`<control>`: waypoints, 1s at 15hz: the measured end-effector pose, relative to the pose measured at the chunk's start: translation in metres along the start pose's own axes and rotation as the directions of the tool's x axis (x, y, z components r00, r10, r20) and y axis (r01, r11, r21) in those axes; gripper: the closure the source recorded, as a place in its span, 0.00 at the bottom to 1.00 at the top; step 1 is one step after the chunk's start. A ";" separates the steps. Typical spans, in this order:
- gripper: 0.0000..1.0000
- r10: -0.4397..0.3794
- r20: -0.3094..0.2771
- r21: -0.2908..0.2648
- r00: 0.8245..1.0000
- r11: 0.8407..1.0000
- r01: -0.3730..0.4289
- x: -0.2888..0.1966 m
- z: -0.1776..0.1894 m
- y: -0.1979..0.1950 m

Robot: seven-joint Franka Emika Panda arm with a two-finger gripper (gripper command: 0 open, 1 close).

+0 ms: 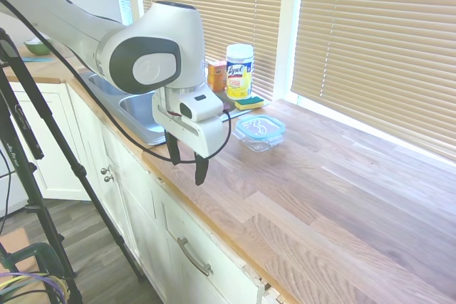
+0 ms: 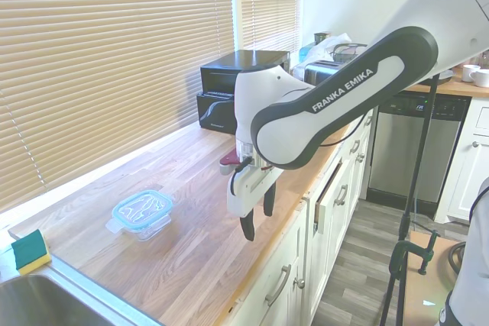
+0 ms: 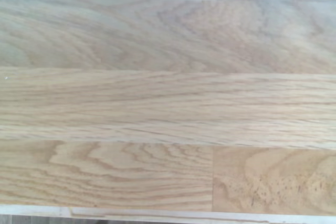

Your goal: Uncover the lid of the food container

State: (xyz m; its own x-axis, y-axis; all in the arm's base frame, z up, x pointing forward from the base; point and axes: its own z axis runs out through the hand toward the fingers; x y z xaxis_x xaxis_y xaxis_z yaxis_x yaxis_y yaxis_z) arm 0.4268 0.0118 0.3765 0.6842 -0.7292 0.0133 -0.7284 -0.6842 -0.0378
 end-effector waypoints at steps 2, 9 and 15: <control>0.00 0.001 0.001 0.001 1.000 1.000 -0.001 0.000 0.001 0.000; 0.00 0.069 0.071 0.101 0.995 0.992 -0.076 0.029 -0.008 -0.015; 0.00 0.191 0.199 0.218 0.961 0.947 -0.234 0.126 0.019 -0.031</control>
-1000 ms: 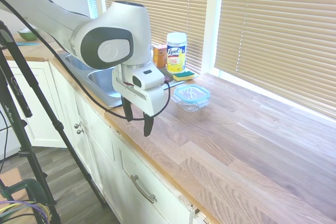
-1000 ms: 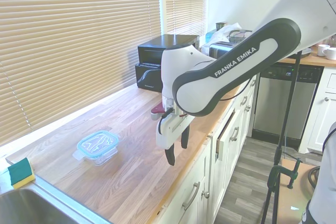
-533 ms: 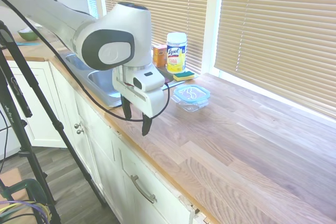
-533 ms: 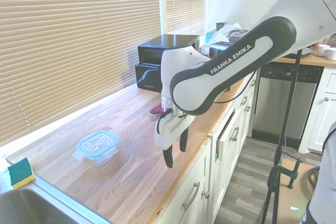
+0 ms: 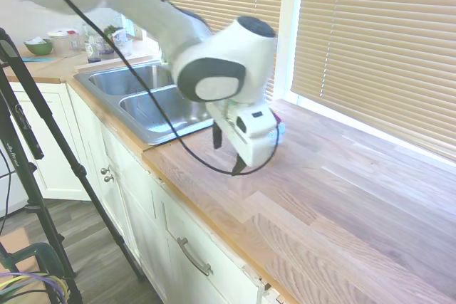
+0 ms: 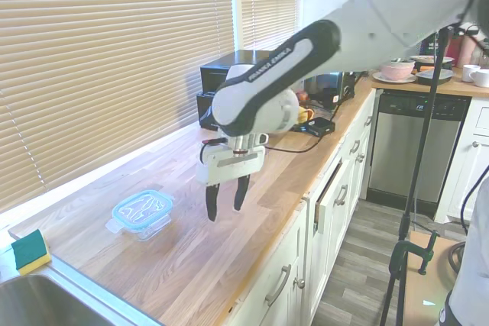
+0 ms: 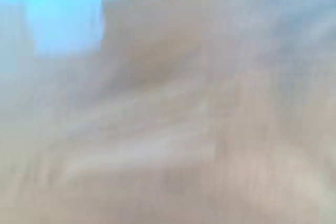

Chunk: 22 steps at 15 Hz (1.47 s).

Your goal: Uncover the lid of the food container

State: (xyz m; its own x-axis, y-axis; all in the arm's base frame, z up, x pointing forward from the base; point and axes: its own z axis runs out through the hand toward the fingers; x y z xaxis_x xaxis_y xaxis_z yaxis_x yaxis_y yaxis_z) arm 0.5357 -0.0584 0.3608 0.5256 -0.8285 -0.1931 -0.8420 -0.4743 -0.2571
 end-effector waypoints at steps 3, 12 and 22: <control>0.00 0.038 0.021 0.053 0.999 0.998 -0.039 0.030 0.005 -0.026; 0.00 0.031 0.128 0.260 0.991 0.963 -0.064 0.106 0.007 -0.079; 0.00 0.053 0.296 0.374 0.954 0.912 -0.167 0.139 0.052 -0.083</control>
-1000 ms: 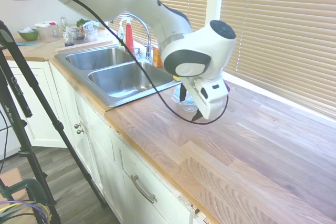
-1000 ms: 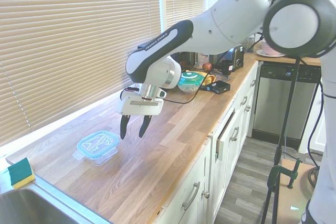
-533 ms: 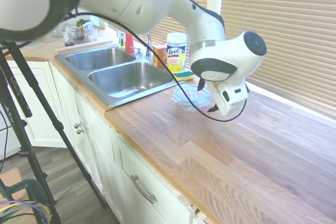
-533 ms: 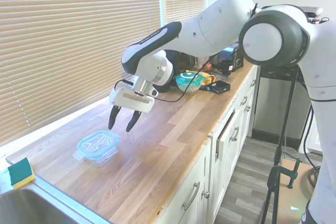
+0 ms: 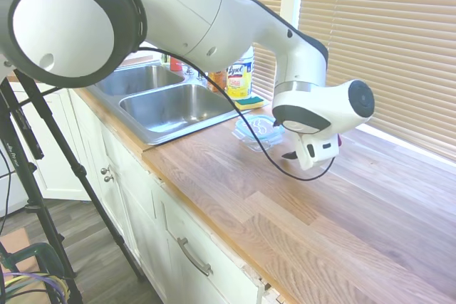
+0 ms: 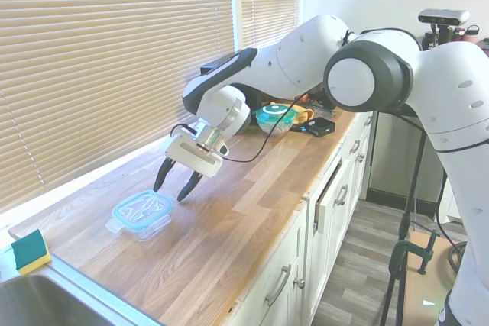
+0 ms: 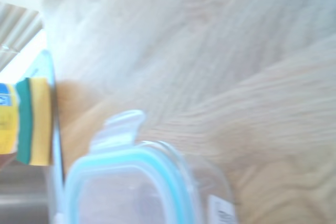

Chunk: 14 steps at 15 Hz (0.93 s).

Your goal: Uncover the lid of the food container

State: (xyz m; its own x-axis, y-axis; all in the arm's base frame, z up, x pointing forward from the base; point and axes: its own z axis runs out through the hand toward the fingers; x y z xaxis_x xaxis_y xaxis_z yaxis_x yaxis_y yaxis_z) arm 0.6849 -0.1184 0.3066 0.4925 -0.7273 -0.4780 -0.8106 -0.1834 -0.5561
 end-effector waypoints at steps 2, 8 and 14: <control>0.00 -0.012 0.013 0.008 1.000 1.000 0.012 -0.007 0.008 -0.005; 0.00 -0.016 0.023 0.018 1.000 1.000 0.015 -0.004 0.015 -0.003; 1.00 0.001 0.037 0.035 0.999 0.999 -0.002 0.000 0.012 -0.001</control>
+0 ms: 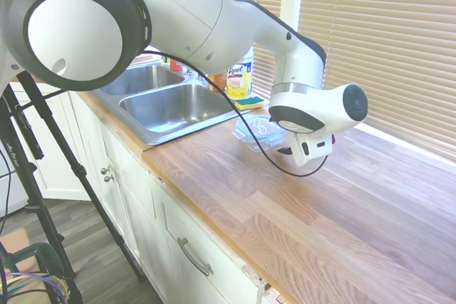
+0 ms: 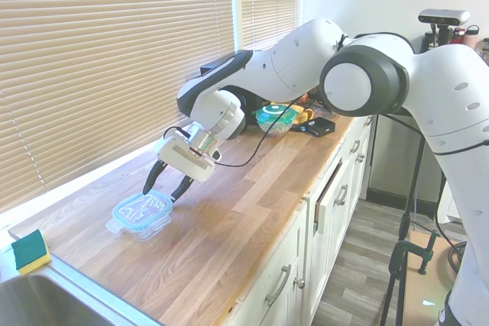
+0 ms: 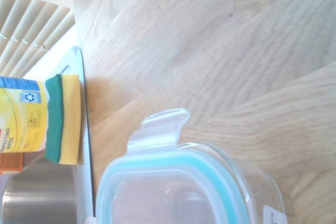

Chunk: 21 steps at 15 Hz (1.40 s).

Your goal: Uncover the lid of the food container

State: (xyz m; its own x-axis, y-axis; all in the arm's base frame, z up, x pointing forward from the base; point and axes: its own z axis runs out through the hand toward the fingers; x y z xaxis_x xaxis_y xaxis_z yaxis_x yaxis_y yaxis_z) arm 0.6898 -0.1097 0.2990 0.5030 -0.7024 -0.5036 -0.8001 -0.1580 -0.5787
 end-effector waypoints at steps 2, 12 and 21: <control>1.00 0.003 0.012 0.016 1.000 1.000 -0.004 0.004 -0.003 0.003; 1.00 -0.044 0.071 0.083 0.996 0.996 0.038 0.007 0.005 0.008; 1.00 -0.065 0.052 0.096 0.997 0.994 0.060 0.007 -0.014 0.005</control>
State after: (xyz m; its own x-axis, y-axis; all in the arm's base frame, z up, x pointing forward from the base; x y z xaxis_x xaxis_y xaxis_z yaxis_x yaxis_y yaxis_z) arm 0.6847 -0.1252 0.3010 0.5704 -0.6536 -0.4974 -0.7332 -0.1324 -0.6670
